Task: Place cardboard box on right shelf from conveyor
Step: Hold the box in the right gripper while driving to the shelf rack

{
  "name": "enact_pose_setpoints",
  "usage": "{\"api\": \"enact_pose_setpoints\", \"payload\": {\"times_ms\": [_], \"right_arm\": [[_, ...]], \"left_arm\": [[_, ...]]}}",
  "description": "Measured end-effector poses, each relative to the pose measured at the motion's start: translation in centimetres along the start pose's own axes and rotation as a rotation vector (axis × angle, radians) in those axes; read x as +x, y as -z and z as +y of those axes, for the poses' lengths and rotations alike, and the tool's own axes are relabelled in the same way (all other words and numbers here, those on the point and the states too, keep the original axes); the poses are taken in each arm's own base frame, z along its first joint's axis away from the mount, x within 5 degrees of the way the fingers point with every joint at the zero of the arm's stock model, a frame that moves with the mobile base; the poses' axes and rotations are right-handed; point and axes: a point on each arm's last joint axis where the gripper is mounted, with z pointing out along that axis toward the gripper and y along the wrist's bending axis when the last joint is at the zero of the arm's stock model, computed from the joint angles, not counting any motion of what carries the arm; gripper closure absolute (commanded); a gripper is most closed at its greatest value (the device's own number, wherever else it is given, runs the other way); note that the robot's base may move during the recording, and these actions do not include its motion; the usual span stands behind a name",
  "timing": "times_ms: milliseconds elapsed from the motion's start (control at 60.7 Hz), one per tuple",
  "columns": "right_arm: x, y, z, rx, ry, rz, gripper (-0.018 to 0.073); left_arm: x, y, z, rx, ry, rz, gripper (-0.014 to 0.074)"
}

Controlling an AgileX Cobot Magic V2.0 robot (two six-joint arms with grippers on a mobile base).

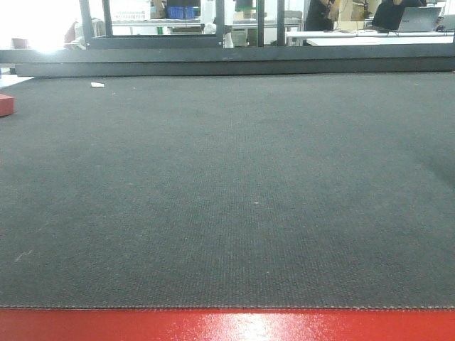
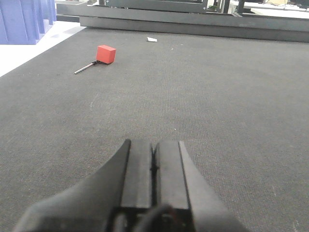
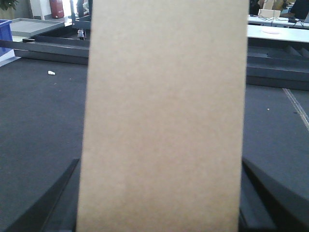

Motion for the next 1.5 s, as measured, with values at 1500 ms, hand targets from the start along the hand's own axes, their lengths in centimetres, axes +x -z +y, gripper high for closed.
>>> {"api": "enact_pose_setpoints", "payload": {"times_ms": [1500], "right_arm": [[0.00,0.02,0.00,0.000,0.000,-0.001,0.0342]], "left_arm": [[0.00,0.00,0.00,0.000,0.000,0.000,0.0713]]}}
